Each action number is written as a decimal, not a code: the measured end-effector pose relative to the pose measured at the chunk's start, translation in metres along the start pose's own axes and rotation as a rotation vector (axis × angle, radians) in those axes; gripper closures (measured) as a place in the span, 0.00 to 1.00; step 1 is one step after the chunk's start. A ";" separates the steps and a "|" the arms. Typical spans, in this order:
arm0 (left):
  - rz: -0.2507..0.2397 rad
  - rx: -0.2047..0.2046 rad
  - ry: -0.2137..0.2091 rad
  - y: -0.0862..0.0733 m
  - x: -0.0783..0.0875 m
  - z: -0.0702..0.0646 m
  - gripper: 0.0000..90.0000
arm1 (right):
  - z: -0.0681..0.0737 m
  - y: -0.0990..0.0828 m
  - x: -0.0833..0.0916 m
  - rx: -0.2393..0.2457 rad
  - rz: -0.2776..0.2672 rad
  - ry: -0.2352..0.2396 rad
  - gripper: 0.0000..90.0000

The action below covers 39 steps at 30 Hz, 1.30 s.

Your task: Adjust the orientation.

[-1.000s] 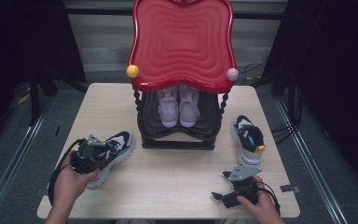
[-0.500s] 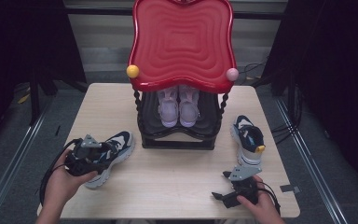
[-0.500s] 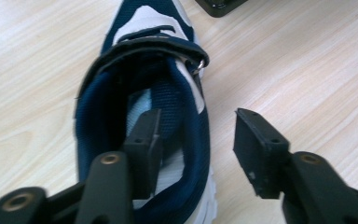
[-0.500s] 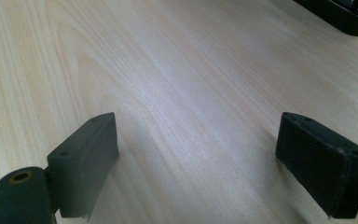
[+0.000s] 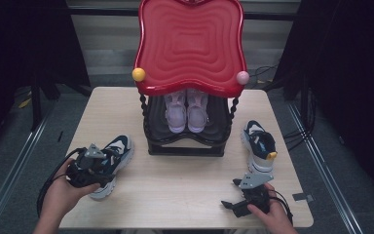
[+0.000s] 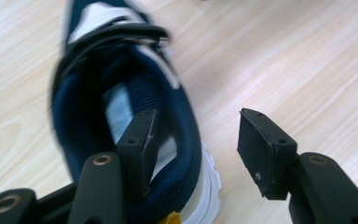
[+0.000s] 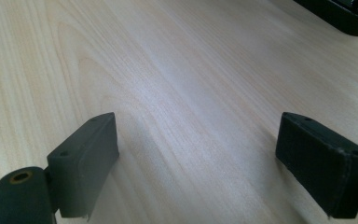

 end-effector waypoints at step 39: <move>-0.058 0.155 0.022 0.045 -0.026 -0.010 0.84 | 0.000 0.000 0.000 0.000 0.000 0.000 0.14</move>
Point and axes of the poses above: each handheld gripper's, and its own axes: x roughly backward along the jaws, y roughly out of its top, z roughly to its left, the point moved 7 cm from there along -x, roughly forward along the jaws, and after that the axes turned 11 degrees about y, right-handed, at the moved point
